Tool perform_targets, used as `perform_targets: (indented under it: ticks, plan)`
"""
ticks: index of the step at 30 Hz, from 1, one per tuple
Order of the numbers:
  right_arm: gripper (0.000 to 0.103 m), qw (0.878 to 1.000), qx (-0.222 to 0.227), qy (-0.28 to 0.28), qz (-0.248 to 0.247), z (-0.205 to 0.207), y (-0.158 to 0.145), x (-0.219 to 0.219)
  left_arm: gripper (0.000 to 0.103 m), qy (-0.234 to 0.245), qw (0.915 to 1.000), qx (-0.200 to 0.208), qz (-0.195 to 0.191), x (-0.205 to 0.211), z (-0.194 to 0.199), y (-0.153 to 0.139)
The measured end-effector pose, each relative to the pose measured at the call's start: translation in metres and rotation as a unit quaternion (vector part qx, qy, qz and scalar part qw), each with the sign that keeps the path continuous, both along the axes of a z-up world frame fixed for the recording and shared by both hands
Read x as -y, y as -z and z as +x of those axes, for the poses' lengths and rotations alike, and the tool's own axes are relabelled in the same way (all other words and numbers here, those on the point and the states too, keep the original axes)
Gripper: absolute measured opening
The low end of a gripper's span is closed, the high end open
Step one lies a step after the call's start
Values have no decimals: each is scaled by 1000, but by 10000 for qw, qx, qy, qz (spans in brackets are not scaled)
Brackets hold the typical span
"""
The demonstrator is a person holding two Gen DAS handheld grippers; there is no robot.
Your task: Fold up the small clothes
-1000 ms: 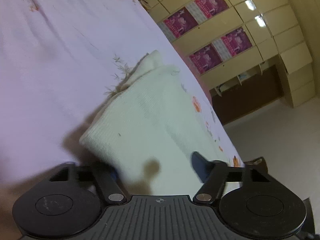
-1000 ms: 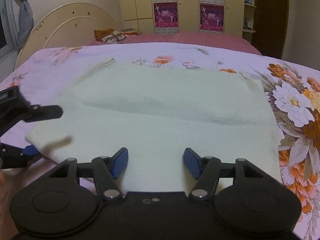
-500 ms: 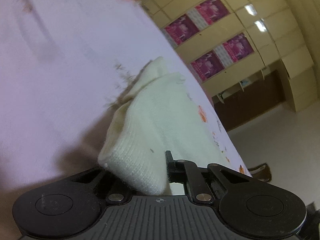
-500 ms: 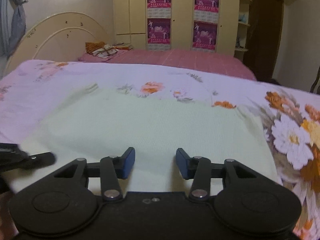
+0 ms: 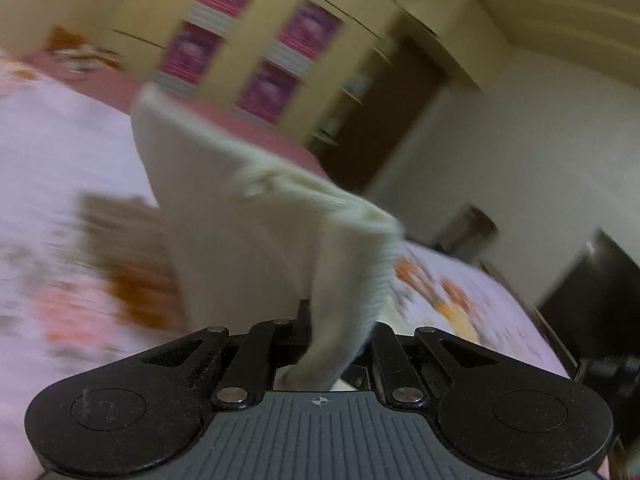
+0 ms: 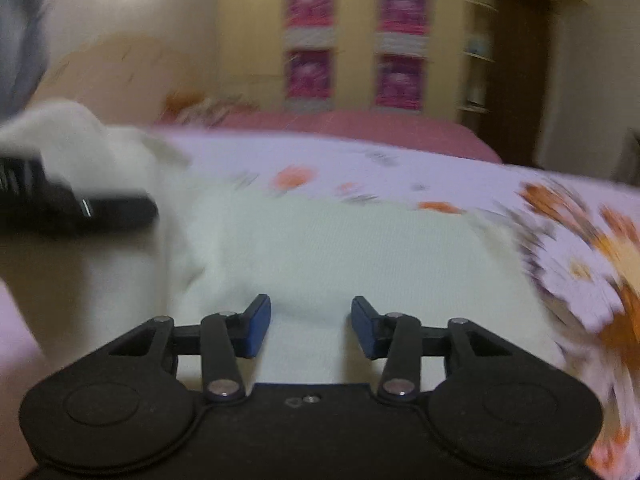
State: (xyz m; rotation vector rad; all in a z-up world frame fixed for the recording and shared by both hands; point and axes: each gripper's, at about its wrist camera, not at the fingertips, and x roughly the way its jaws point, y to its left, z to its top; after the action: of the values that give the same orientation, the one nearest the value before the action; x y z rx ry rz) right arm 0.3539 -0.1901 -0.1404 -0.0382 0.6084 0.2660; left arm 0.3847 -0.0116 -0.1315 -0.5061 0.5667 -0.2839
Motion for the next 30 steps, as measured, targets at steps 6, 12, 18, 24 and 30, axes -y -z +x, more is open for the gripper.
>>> perform_targets:
  ticks: [6,12,18,24,30]
  plan:
    - [45,9947,-268,685,715,-17,-8,79,8,972,9936,-486,301,55,3,21]
    - [46,9861,-595,997,1190,-32,-2,117,25,934,9914,-693,596,66,-8,15]
    - [47,9794,-586,1118,1577,-46,-15,137,86,821,9941,-517,490,52,-48,0]
    - [53,9677,-859,778,2238,-32,-15,137,86,-7,9968,-700,380,17,-43,11]
    - [53,9390,-1463,759,3020,2,9,135,86,-811,9961,-329,-63,-11,-46,8]
